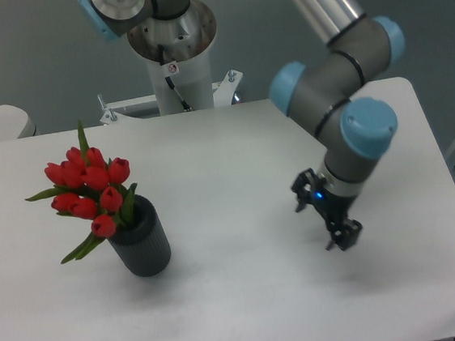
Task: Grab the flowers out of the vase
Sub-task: 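Raise the open gripper from its start position beside the table, then move the open gripper toward the red tulip stems above the black vase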
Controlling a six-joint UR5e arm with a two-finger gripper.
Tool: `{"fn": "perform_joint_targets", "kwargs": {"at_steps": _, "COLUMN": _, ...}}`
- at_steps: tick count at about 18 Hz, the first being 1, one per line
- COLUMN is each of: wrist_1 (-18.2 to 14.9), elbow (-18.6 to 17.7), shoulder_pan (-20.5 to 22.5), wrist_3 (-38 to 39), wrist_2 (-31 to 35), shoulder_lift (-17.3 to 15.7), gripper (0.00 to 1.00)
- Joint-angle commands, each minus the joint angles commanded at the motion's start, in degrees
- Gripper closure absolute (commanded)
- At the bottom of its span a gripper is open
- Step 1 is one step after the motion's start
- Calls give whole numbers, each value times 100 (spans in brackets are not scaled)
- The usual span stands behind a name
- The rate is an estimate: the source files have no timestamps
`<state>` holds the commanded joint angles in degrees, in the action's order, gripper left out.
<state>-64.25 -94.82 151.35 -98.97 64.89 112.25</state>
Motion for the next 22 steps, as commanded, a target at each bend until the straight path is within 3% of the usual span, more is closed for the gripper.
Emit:
{"fn": "perform_joint_targets", "kwargs": {"at_steps": 8, "wrist_1": 9, "elbow": -932, "shoulder_pan": -53, "wrist_3": 35, "wrist_2": -1565, "shoulder_lift": -782, "gripper": 0}}
{"fn": "perform_joint_targets", "kwargs": {"at_steps": 12, "wrist_1": 9, "elbow": -1311, "shoulder_pan": -70, "wrist_3": 44, "wrist_2": -2164, "shoulder_lift": -994, "gripper": 0}}
{"fn": "perform_joint_targets", "kwargs": {"at_steps": 19, "wrist_1": 18, "elbow": -1355, "shoulder_pan": -430, "wrist_3": 1220, "wrist_2": -3288, "shoulder_lift": -1179, "gripper": 0}}
{"fn": "perform_joint_targets", "kwargs": {"at_steps": 22, "wrist_1": 53, "elbow": -1381, "shoulder_pan": -606, "wrist_3": 1345, "wrist_2": -3790, "shoulder_lift": -1170, "gripper": 0}}
